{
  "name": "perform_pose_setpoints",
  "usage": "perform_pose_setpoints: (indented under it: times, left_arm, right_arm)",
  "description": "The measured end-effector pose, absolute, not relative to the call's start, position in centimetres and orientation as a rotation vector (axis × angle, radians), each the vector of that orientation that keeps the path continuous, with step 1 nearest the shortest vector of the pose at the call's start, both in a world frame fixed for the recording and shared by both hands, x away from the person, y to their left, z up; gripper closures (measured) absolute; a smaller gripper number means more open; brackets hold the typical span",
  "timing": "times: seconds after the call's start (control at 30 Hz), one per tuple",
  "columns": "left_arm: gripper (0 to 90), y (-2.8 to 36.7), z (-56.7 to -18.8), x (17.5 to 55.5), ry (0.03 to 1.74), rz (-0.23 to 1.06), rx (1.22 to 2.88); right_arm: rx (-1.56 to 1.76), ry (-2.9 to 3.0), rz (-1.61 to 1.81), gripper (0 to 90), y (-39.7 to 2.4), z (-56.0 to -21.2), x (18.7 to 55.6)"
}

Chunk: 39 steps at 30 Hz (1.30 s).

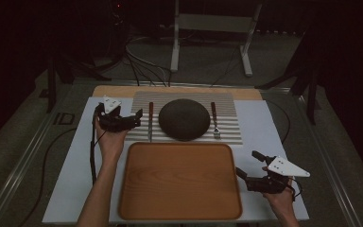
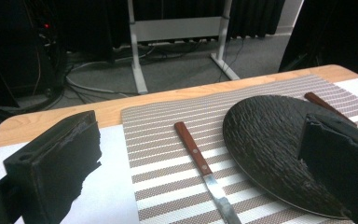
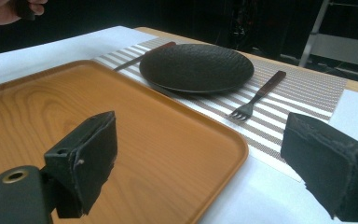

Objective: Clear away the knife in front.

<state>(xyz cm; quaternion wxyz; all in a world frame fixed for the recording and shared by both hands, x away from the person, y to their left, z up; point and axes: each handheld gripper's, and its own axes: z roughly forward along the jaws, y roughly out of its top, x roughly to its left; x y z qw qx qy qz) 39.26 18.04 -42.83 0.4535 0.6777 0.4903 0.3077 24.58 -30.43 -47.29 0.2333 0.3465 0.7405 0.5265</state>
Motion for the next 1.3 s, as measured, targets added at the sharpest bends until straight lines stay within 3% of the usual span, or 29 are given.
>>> perform_pose_setpoints:
  times: [1.3]
  left_arm:
    - [0.7, 15.5, -45.7, 43.4, 1.311, 0.684, 1.718]
  right_arm:
    - [0.945, 2.053, 1.433, 11.0, -30.2, -47.4, 24.7]
